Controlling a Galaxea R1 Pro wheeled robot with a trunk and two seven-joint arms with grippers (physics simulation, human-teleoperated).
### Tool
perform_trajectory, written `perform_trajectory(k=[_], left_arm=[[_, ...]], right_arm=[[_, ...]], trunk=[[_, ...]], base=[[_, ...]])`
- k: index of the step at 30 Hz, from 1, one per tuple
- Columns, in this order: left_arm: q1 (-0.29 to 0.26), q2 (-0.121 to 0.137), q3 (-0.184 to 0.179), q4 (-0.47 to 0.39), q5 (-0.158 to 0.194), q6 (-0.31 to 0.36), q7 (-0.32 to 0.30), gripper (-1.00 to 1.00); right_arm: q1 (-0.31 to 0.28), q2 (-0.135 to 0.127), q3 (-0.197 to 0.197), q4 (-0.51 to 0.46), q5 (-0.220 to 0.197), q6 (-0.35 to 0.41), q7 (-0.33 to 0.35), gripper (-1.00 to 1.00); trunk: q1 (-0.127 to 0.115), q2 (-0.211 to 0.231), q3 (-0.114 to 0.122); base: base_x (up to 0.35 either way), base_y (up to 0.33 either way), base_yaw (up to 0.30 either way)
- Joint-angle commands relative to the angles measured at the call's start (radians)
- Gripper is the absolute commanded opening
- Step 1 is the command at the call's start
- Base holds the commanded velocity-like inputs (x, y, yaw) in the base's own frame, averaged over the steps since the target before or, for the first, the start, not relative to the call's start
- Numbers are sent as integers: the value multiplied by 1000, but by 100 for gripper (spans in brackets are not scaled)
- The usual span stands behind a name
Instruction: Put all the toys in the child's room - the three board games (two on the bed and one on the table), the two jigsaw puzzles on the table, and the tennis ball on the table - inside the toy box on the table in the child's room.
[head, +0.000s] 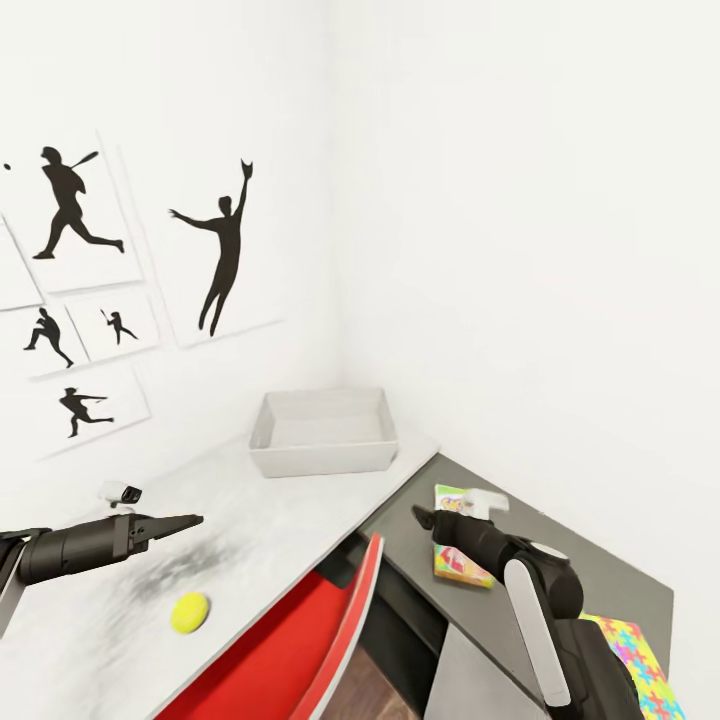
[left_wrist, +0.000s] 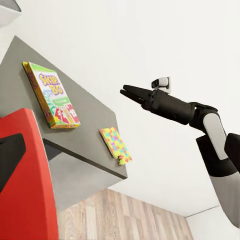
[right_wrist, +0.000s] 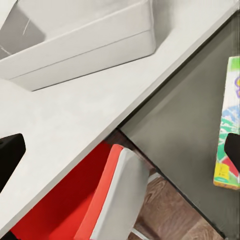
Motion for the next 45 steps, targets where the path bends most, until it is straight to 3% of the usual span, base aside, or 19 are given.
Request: perform_trajectory(k=[1,15,35,45], left_arm=[[-1,0,0,0,-1,11,-4,100],[-1,-4,0,0,-1,10,-4,100],[-1,-15,0,-1,1,10,-6,100],[-1,-15,0,-1,1,10,-6,100]], right_arm=[[-1,0,-1,-1,5,5,6,100],[0,0,0,-1,5,4,4,100],[0,0,0,-1,5,4,5,100],[0,0,0,-1,5,3,5,100]], trunk=[[1,-2,-2],[1,-2,-2],[1,-2,-2],[1,-2,-2]], base=[[166,-219,0],[187,-56,13],[111,-35,265],[31,-1,67]])
